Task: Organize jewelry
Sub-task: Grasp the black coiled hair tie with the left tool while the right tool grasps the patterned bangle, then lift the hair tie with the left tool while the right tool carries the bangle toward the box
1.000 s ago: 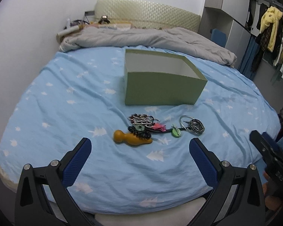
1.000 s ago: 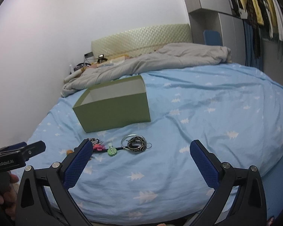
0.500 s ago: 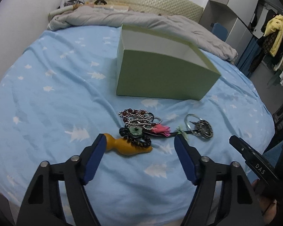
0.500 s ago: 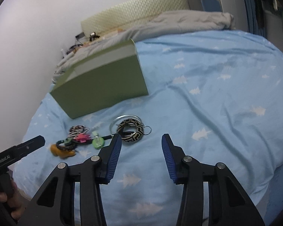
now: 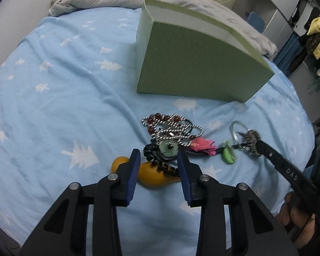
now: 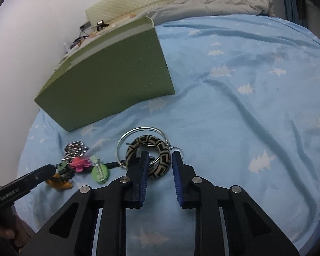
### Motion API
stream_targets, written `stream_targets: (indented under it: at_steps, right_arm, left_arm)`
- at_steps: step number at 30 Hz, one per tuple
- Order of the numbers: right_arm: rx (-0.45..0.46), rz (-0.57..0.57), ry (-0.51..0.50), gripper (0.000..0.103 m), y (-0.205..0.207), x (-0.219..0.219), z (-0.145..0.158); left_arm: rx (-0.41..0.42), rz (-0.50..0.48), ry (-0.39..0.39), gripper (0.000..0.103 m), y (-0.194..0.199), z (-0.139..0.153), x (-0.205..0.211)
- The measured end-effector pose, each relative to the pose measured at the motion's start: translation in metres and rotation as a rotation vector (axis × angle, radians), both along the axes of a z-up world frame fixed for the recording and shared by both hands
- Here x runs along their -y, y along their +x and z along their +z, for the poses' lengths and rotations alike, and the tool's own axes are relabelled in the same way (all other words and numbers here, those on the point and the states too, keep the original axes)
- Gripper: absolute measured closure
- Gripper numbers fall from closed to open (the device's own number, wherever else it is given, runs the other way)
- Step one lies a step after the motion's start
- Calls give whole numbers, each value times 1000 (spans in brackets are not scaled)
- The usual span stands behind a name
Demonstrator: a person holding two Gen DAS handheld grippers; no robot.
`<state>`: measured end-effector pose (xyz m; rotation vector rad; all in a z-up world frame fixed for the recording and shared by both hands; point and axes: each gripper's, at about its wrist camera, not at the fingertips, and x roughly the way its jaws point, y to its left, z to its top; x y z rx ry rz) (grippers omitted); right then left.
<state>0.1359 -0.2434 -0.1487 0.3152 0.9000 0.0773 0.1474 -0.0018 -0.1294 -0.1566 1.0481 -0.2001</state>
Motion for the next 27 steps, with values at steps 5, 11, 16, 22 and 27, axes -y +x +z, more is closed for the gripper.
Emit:
stream_targets:
  at_steps: [5, 11, 16, 22, 27]
  right_arm:
    - [-9, 2, -18, 93, 1, -2, -3]
    - [-4, -2, -39, 96, -1, -4, 1]
    - [34, -12, -59, 96, -10, -3, 15]
    - [72, -20, -59, 96, -25, -2, 33]
    - [111, -17, -58, 96, -39, -3, 49]
  left_arm:
    - [-15, -9, 30, 77, 3, -3, 7]
    - [-10, 9, 0, 95, 3, 1, 0]
    - [28, -1, -1, 95, -2, 16, -4]
    - [89, -25, -1, 95, -13, 43, 0]
    - [143, -36, -1, 95, -25, 64, 4]
